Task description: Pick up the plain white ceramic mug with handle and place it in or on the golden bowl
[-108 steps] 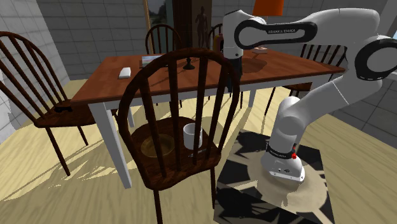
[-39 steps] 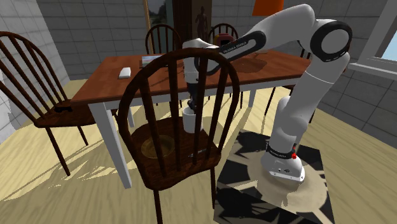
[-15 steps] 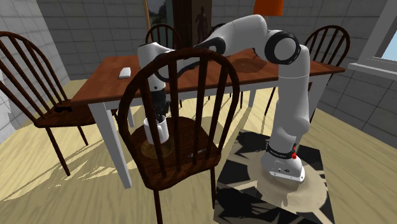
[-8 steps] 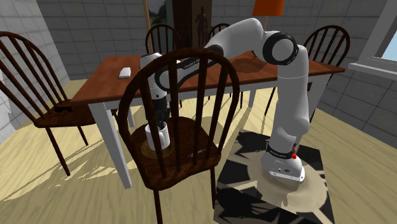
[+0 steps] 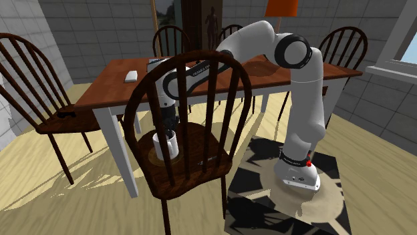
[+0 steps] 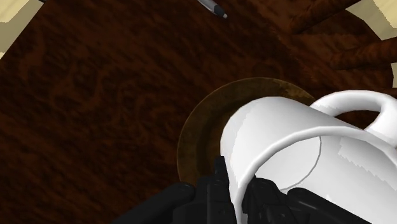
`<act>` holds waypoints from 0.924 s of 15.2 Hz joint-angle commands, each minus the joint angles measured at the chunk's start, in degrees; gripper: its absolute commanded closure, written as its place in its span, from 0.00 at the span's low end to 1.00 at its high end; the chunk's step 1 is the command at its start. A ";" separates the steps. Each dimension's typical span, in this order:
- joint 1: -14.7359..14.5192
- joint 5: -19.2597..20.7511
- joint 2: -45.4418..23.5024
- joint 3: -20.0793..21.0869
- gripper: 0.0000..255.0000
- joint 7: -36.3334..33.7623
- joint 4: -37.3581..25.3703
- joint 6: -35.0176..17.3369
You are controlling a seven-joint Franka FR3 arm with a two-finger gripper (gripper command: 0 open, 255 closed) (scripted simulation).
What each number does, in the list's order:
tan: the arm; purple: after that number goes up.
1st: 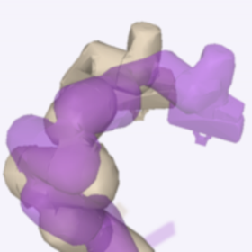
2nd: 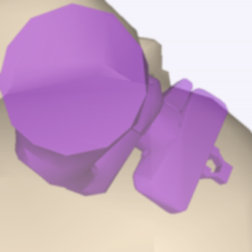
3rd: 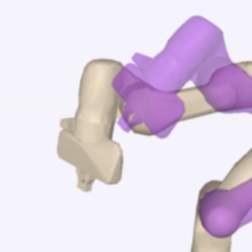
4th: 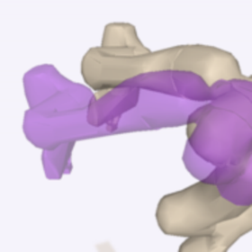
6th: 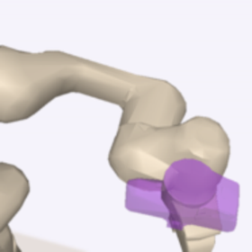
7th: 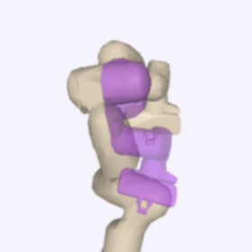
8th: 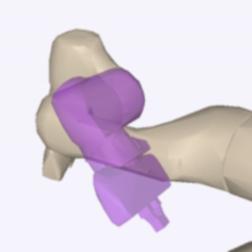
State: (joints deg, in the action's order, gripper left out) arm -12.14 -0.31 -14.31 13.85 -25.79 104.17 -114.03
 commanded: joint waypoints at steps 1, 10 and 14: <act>0.00 0.00 0.01 0.00 1.00 0.00 -0.01 -0.01; 0.13 -0.20 0.86 0.01 0.00 0.13 -2.80 3.61; 0.21 -0.31 1.39 0.01 0.00 0.20 -5.58 6.91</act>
State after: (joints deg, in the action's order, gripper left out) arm -11.94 -0.63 -12.90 13.87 -25.61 99.13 -107.70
